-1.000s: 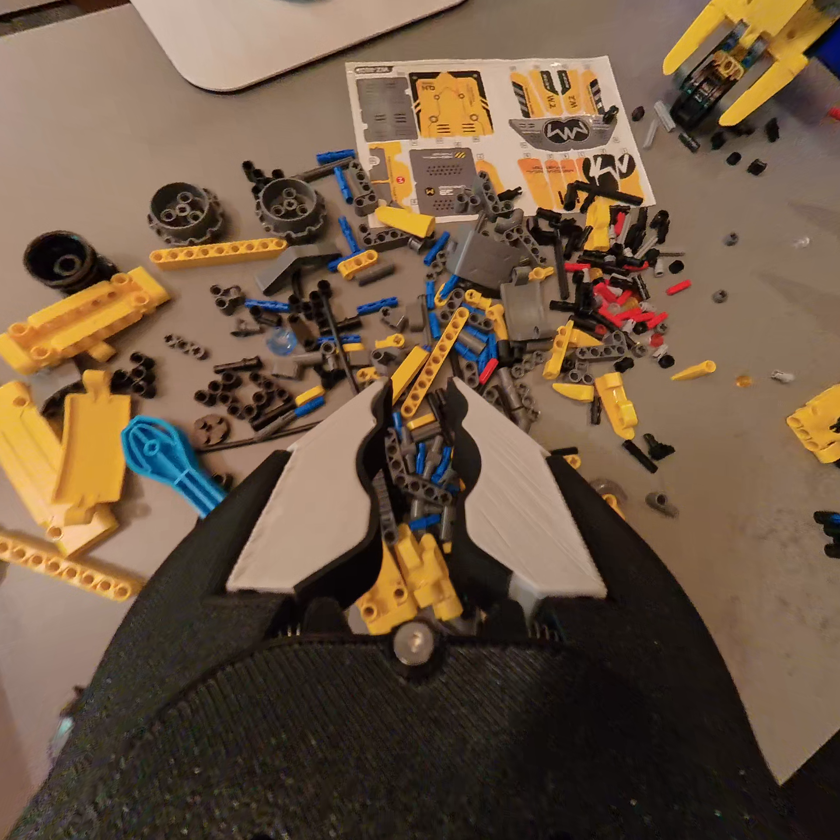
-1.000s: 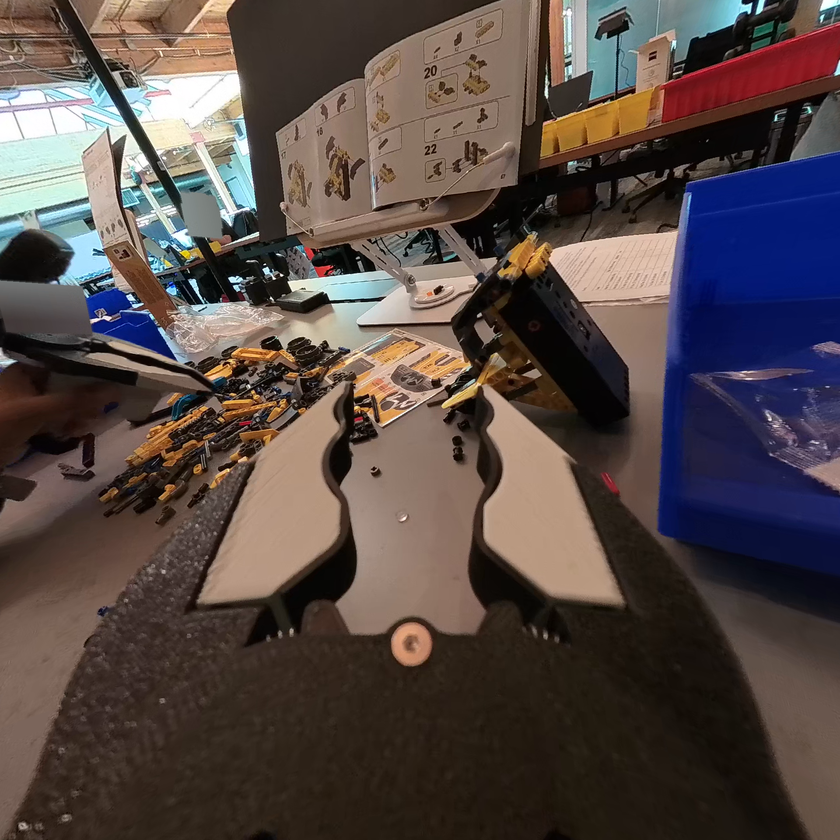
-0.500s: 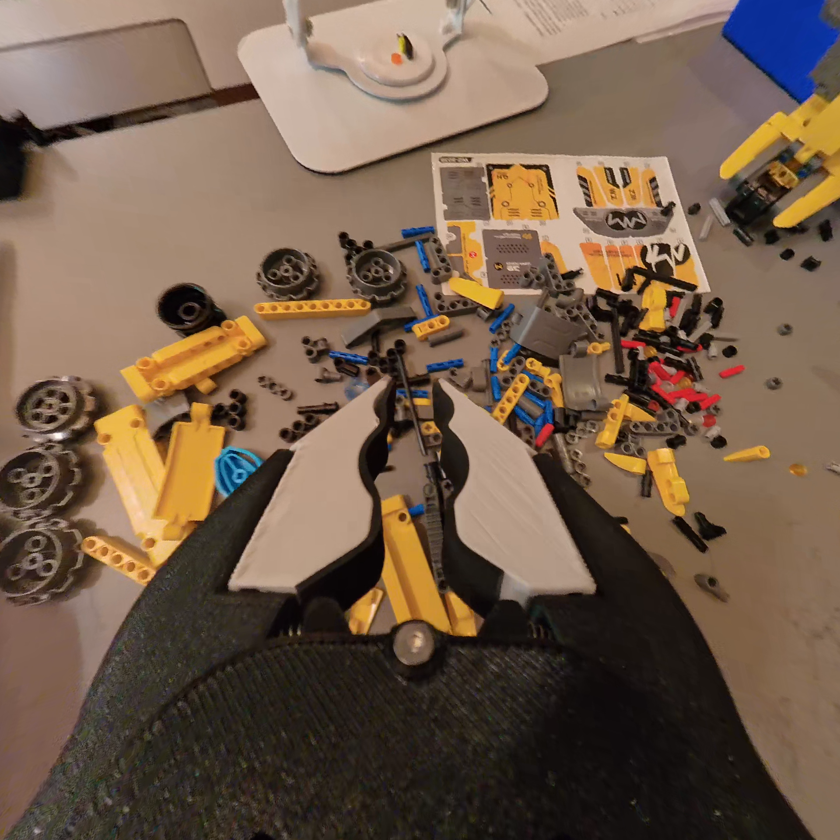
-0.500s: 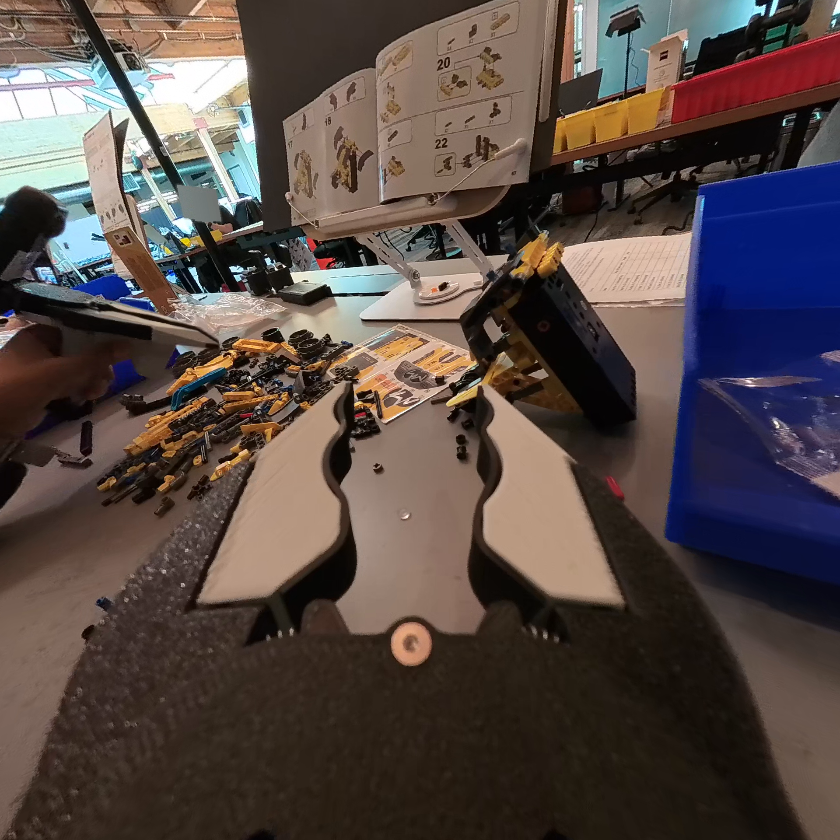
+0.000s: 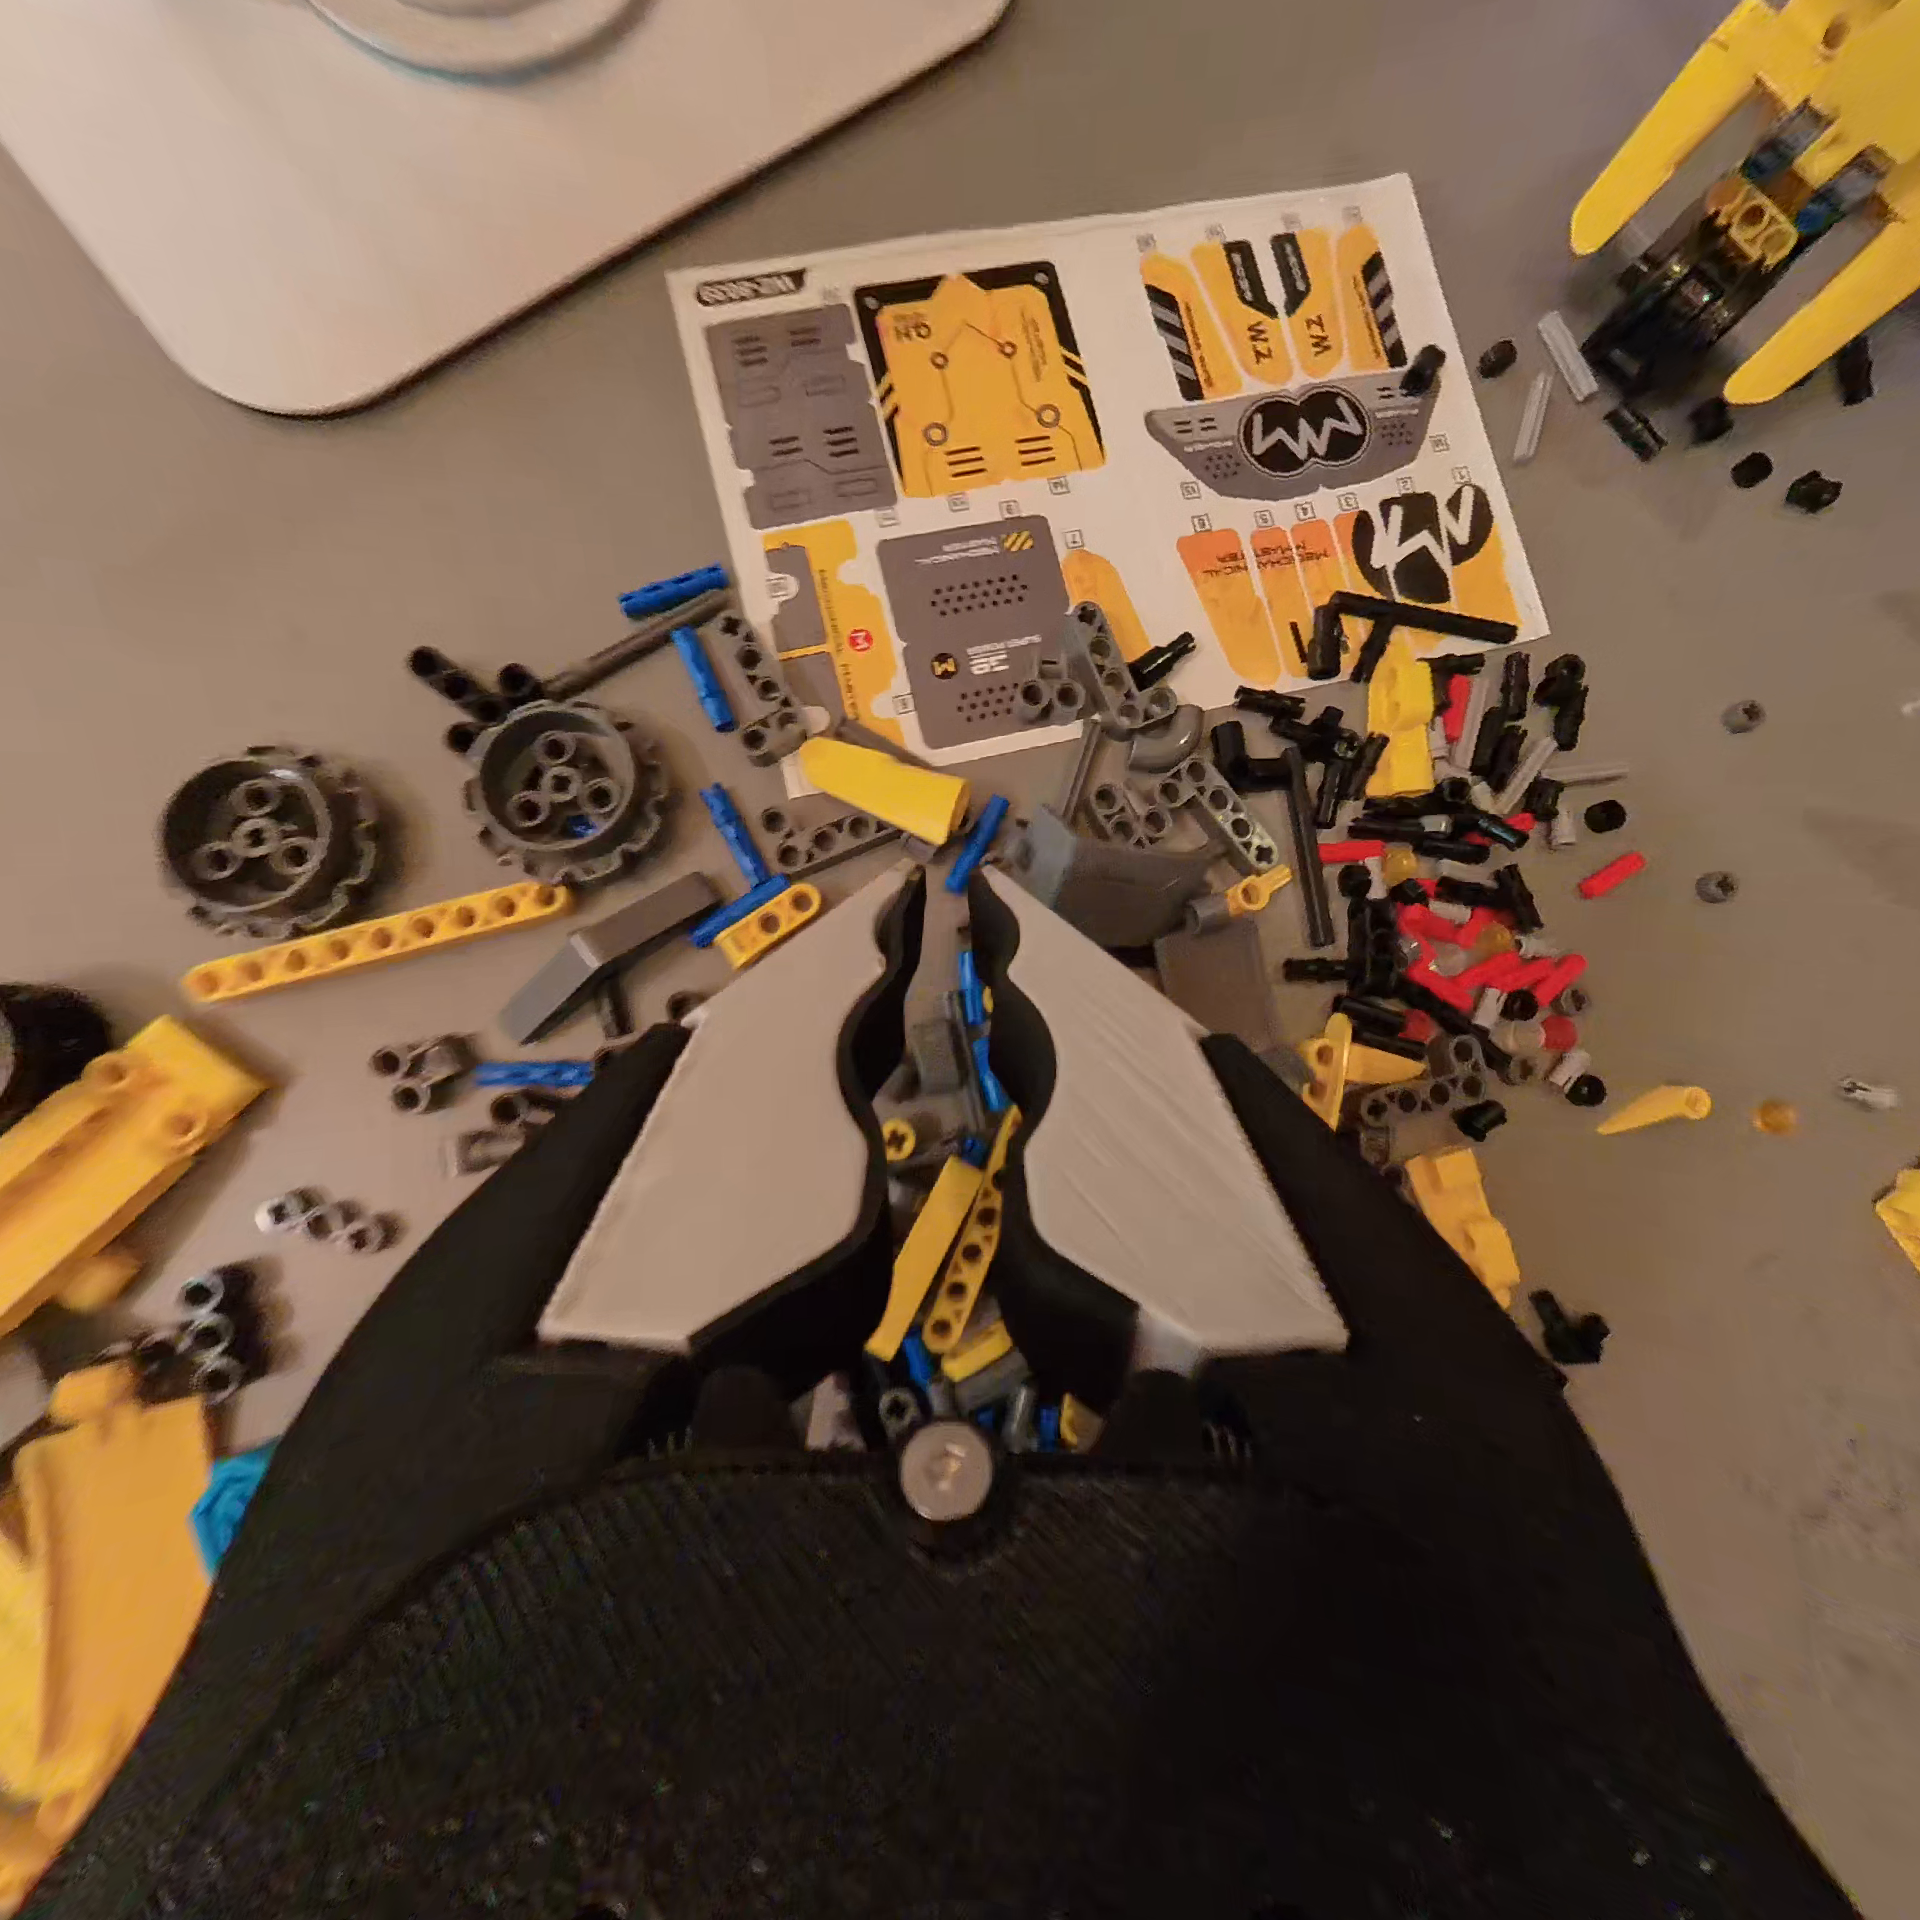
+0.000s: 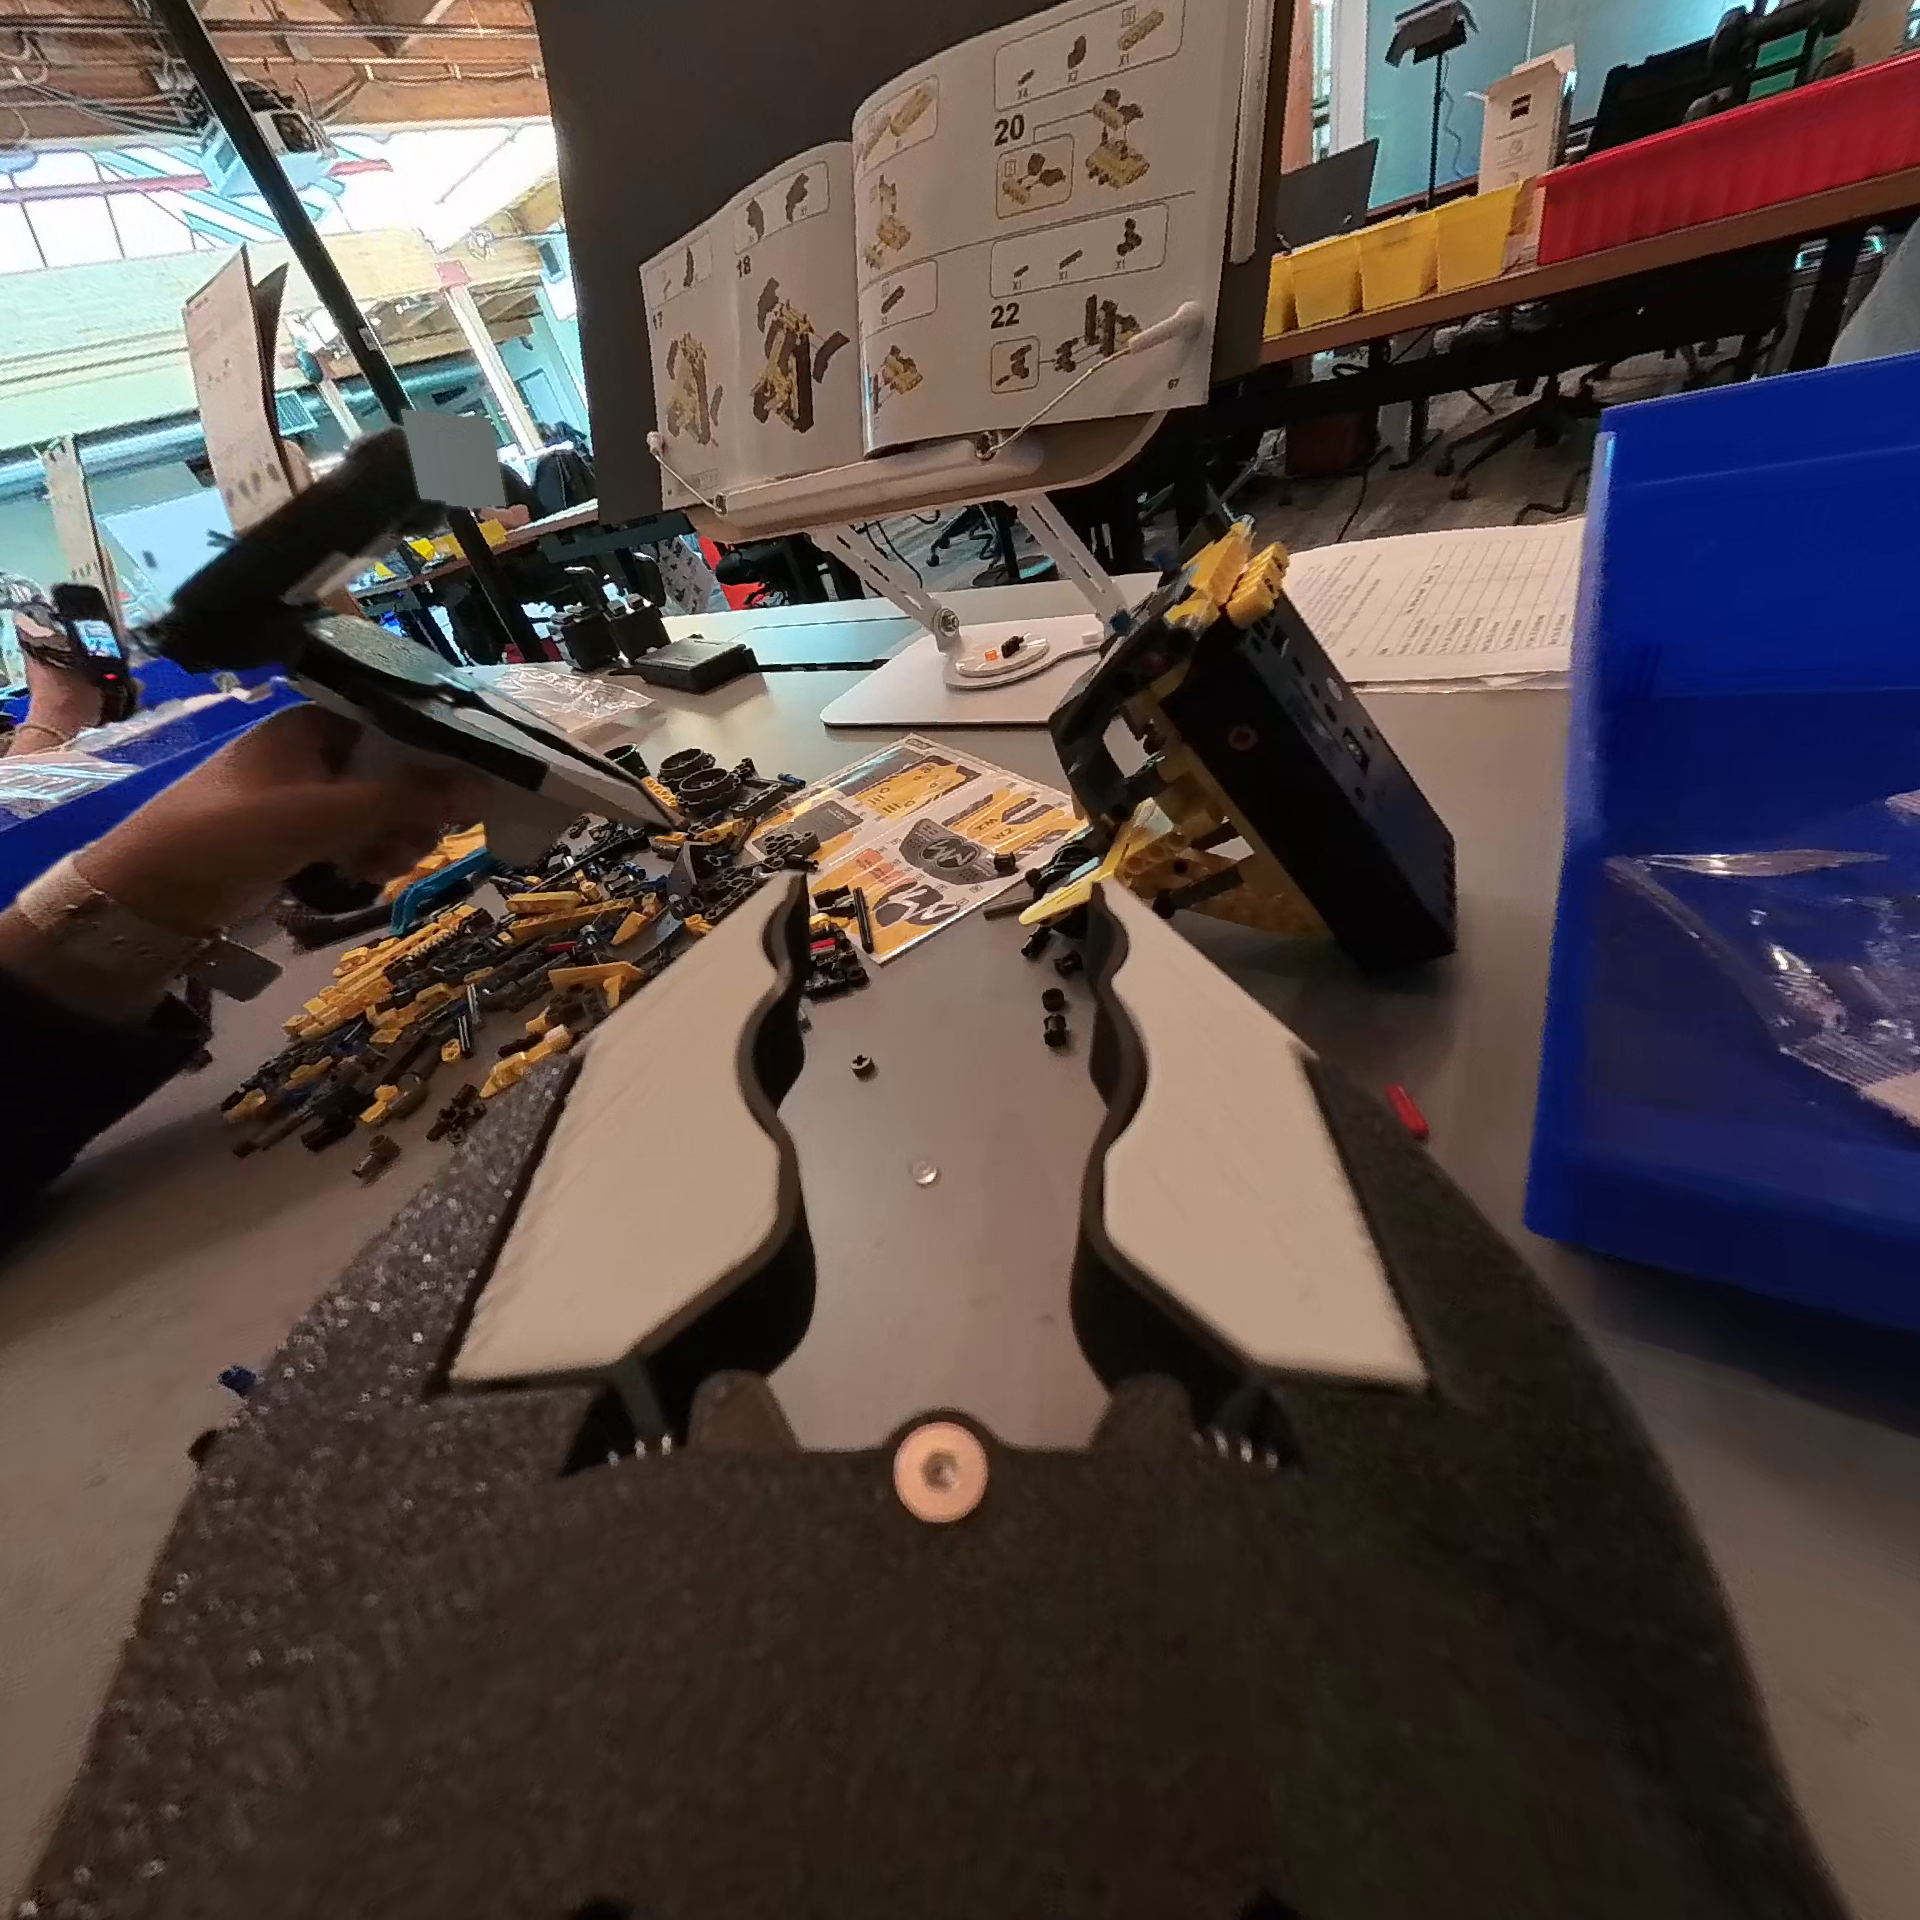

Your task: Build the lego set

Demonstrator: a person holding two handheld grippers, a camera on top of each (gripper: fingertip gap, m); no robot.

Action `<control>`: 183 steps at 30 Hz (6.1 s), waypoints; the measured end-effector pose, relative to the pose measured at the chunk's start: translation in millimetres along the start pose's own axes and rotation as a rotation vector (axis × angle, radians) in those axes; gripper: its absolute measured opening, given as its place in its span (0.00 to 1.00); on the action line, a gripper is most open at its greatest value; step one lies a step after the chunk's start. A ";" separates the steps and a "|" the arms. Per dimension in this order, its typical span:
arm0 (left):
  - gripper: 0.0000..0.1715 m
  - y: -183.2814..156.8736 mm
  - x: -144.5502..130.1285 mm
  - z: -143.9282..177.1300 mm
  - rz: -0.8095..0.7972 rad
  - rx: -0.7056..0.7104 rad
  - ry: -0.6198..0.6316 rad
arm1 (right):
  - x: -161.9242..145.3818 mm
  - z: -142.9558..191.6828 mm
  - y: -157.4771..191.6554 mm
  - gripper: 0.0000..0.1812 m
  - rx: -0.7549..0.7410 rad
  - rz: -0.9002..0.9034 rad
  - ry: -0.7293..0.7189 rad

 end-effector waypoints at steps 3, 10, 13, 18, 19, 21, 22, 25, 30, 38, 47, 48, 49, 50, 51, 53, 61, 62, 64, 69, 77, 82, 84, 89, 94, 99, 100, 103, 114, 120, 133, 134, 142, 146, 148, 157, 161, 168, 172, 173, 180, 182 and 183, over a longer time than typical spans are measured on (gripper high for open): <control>0.04 -6.9 -0.2 -8.8 0.006 -0.035 0.030 | -0.1 0.0 -0.6 0.29 0.002 -0.007 0.000; 0.03 -1.6 -8.0 -21.4 0.009 -0.031 0.065 | -2.3 -4.8 3.1 0.29 0.014 0.019 0.038; 0.03 -0.9 -8.0 -22.5 0.018 -0.051 0.059 | -2.3 -4.8 3.4 0.29 0.016 0.020 0.038; 0.04 -2.2 -7.1 -24.1 -0.002 -0.056 0.045 | -2.7 -5.5 4.3 0.29 0.017 0.026 0.043; 0.04 -2.4 -6.7 -24.2 -0.004 -0.056 0.043 | -2.7 -5.6 4.4 0.29 0.017 0.027 0.043; 0.06 -3.5 -6.2 -24.9 -0.021 -0.061 0.032 | -2.8 -5.7 4.6 0.29 0.018 0.028 0.044; 0.06 -3.8 -6.1 -25.1 -0.033 -0.058 0.025 | -2.7 -5.8 4.7 0.29 0.018 0.029 0.044; 0.06 -5.1 -5.8 -25.7 -0.065 -0.048 0.009 | -2.9 -6.0 4.8 0.29 0.018 0.030 0.045; 0.04 -7.5 -6.0 -26.5 -0.118 -0.051 -0.020 | -3.0 -6.0 4.9 0.29 0.018 0.031 0.044; 0.01 -5.3 -9.5 -23.8 -0.117 -0.069 -0.025 | -2.8 -5.8 5.2 0.29 0.017 0.033 0.040; 0.01 1.0 -3.7 20.7 -0.074 -0.138 -0.263 | -1.7 -5.0 6.3 0.28 0.016 0.046 0.029; 0.01 -6.4 -0.9 31.6 -0.110 -0.178 -0.336 | -1.4 -4.9 6.5 0.21 0.014 0.047 0.028; 0.01 -17.6 0.6 43.6 -0.159 -0.225 -0.406 | -1.5 -5.5 7.5 0.13 0.022 0.032 0.032; 0.01 -31.3 0.7 56.0 -0.208 -0.267 -0.470 | -1.5 -7.6 11.6 0.12 0.052 -0.002 0.035; 0.01 -45.8 -0.3 67.9 -0.253 -0.291 -0.521 | -0.8 -11.1 19.9 0.12 0.107 -0.046 0.036; 0.01 -75.7 -7.5 89.1 -0.352 -0.311 -0.584 | 0.7 -19.5 44.3 0.19 0.240 -0.120 0.070; 0.02 -151.3 -58.3 129.8 -0.564 -0.363 -0.646 | -22.9 -45.5 126.5 0.19 0.577 -0.345 0.346; 0.02 -155.0 -62.2 131.9 -0.574 -0.360 -0.653 | -28.0 -47.5 129.1 0.18 0.592 -0.372 0.368; 0.02 -161.5 -70.2 133.6 -0.595 -0.371 -0.636 | -34.5 -50.7 132.1 0.17 0.613 -0.424 0.377; 0.02 -166.5 -80.3 134.1 -0.618 -0.367 -0.622 | -44.0 -54.6 139.5 0.01 0.617 -0.388 0.410; 0.01 -166.4 -83.1 136.0 -0.608 -0.365 -0.657 | -45.9 -52.9 149.2 0.08 0.609 -0.337 0.474; 0.00 -167.6 -83.8 136.3 -0.615 -0.357 -0.668 | -48.2 -53.6 154.3 0.03 0.639 -0.368 0.470; 0.00 -166.7 -84.7 133.7 -0.608 -0.356 -0.652 | -49.2 -54.0 153.8 0.02 0.620 -0.349 0.477; 0.00 -156.0 -87.8 126.3 -0.527 -0.308 -0.588 | -41.2 -48.7 153.5 0.07 0.563 -0.286 0.445; 0.02 -126.7 -100.5 116.7 -0.360 -0.241 -0.526 | -44.0 -35.9 164.0 0.14 0.480 -0.137 0.427; 0.04 -105.6 -110.0 119.8 -0.205 -0.250 -0.519 | -61.0 -26.6 176.8 0.17 0.406 0.026 0.486; 0.05 -101.0 -111.4 122.5 -0.184 -0.246 -0.519 | -63.4 -25.6 179.3 0.17 0.400 0.052 0.497; 0.10 -83.8 -118.1 134.2 -0.126 -0.222 -0.506 | -69.0 -24.7 190.1 0.17 0.401 0.107 0.514; 0.28 -33.1 -208.2 181.1 -0.095 -0.148 -0.277 | -88.1 -34.4 222.4 0.19 0.446 0.216 0.533; 0.29 -26.3 -261.7 185.2 -0.114 -0.079 -0.148 | -86.8 -35.5 230.4 0.19 0.458 0.190 0.503; 0.13 -17.6 -265.0 183.3 -0.096 -0.025 -0.205 | -82.7 -33.9 233.8 0.19 0.447 0.144 0.458; 0.13 -19.3 -259.3 184.0 -0.097 -0.031 -0.225 | -82.5 -34.1 233.2 0.19 0.447 0.138 0.452; 0.14 -42.9 -186.9 151.5 -0.233 -0.036 -0.277 | -81.3 -31.4 225.6 0.19 0.430 0.142 0.404; 0.14 -36.9 -144.6 121.7 -0.239 0.000 -0.262 | -73.3 -17.8 211.0 0.19 0.378 0.147 0.349; 0.13 -20.2 -131.7 107.1 -0.163 -0.017 -0.218 | -69.3 -8.2 199.4 0.19 0.333 0.140 0.326; 0.07 -18.9 -105.9 80.8 -0.058 -0.139 -0.183 | -61.9 19.9 158.0 0.19 0.231 0.076 0.248; 0.13 -23.8 -99.3 77.9 -0.067 -0.104 -0.185 | -64.7 18.7 151.2 0.19 0.217 0.077 0.244; 0.12 -42.1 -86.4 86.4 0.000 -0.232 -0.215 | -67.3 18.4 149.7 0.19 0.199 0.087 0.238; 0.12 -67.8 -85.4 69.3 -0.086 -0.187 -0.116 | -67.7 17.8 149.0 0.19 0.192 0.086 0.243; 0.12 -72.2 -85.2 64.1 -0.111 -0.162 -0.095 | -67.6 18.1 149.3 0.19 0.191 0.088 0.240; 0.06 -86.2 -80.3 44.8 -0.168 -0.118 -0.018 | -69.8 19.4 149.1 0.19 0.193 0.079 0.239; 0.03 -86.0 -80.3 44.9 -0.191 -0.101 -0.017 | -69.8 19.2 148.9 0.19 0.196 0.075 0.240; 0.03 -86.0 -80.4 45.0 -0.199 -0.099 -0.017 | -70.0 19.0 148.9 0.19 0.198 0.072 0.243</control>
Point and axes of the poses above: each gripper's, where its closed fingertips meet, z back along the fingers, x out of its top, y = z × x across the jaws, the point moved 6 cm from there along z, back along the fingers, and after that the axes turned 15 degrees about x, right-handed, at the moved point
